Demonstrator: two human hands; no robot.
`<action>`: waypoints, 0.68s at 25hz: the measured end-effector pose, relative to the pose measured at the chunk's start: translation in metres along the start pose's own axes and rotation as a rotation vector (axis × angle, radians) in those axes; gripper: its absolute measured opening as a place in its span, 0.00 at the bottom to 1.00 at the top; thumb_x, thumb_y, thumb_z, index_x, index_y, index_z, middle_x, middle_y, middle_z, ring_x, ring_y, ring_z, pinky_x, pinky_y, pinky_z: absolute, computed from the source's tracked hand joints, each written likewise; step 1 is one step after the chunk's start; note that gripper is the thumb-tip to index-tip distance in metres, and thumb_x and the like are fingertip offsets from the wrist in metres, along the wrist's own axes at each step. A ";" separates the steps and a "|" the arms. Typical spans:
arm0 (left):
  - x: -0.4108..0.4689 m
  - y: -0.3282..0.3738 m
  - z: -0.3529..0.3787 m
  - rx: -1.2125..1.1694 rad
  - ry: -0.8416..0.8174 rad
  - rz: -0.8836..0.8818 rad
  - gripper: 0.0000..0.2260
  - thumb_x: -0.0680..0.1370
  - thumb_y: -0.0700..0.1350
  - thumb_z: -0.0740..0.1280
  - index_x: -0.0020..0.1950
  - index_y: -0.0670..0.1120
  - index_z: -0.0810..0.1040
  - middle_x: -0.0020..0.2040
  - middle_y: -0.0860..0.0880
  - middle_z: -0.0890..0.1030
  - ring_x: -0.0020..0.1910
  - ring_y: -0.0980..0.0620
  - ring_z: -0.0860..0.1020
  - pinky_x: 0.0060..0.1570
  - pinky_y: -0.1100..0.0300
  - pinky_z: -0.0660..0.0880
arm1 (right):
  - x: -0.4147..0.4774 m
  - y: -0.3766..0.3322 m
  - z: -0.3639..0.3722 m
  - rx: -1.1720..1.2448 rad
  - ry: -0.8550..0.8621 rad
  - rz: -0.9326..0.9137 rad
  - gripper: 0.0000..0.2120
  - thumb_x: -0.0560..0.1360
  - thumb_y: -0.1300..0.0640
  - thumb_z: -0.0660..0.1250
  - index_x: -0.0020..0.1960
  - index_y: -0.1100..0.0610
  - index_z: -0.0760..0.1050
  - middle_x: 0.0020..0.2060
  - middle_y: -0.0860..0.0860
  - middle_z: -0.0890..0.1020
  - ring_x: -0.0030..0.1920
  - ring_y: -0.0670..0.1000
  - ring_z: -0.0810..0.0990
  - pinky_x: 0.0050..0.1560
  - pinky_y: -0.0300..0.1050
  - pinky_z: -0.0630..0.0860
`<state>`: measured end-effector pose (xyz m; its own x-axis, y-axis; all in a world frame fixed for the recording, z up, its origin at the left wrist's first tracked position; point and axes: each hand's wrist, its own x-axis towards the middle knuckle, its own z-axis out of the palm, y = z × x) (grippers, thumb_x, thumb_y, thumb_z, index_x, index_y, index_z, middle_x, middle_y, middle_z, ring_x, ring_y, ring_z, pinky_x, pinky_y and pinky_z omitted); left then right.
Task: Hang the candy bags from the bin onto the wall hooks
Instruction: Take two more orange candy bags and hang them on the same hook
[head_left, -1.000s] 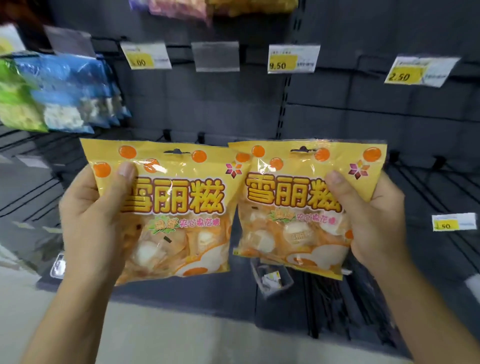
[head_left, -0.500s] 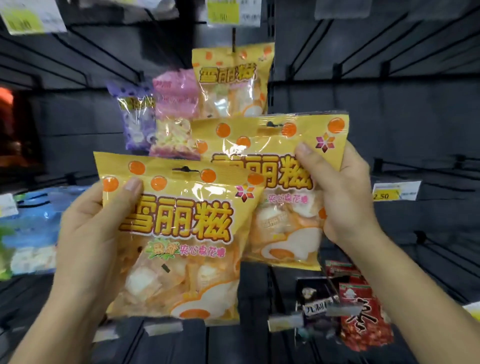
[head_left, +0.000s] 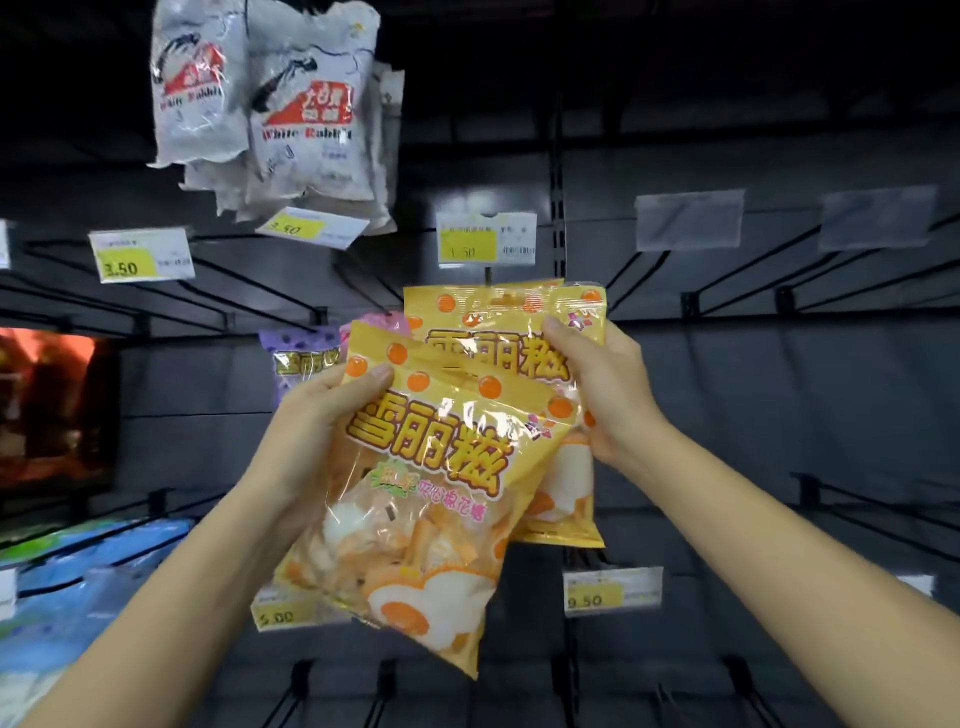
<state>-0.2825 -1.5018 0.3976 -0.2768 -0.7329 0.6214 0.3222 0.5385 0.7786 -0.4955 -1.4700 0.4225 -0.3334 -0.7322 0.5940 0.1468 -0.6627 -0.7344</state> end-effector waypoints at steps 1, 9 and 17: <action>0.005 -0.002 -0.001 0.020 -0.010 0.010 0.10 0.78 0.41 0.63 0.40 0.44 0.80 0.33 0.49 0.84 0.29 0.54 0.82 0.28 0.67 0.77 | 0.008 -0.002 0.001 0.016 -0.001 0.015 0.09 0.76 0.61 0.68 0.55 0.61 0.77 0.56 0.64 0.82 0.51 0.60 0.83 0.51 0.58 0.80; 0.023 -0.004 -0.011 0.077 0.010 0.046 0.13 0.72 0.49 0.67 0.50 0.42 0.80 0.38 0.48 0.85 0.34 0.52 0.83 0.33 0.63 0.79 | 0.041 -0.006 0.020 -0.014 -0.042 0.001 0.06 0.76 0.60 0.67 0.52 0.60 0.77 0.57 0.65 0.81 0.57 0.64 0.81 0.60 0.65 0.76; 0.022 -0.015 -0.003 0.067 0.042 0.038 0.06 0.76 0.45 0.65 0.42 0.45 0.78 0.32 0.51 0.83 0.30 0.56 0.81 0.28 0.68 0.76 | 0.050 0.003 0.013 -0.061 -0.015 0.037 0.01 0.75 0.61 0.68 0.44 0.58 0.77 0.48 0.61 0.82 0.55 0.65 0.81 0.58 0.65 0.77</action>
<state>-0.2913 -1.5275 0.3991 -0.2271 -0.7274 0.6475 0.2696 0.5919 0.7596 -0.4993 -1.5106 0.4547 -0.3144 -0.7588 0.5704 0.1018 -0.6243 -0.7745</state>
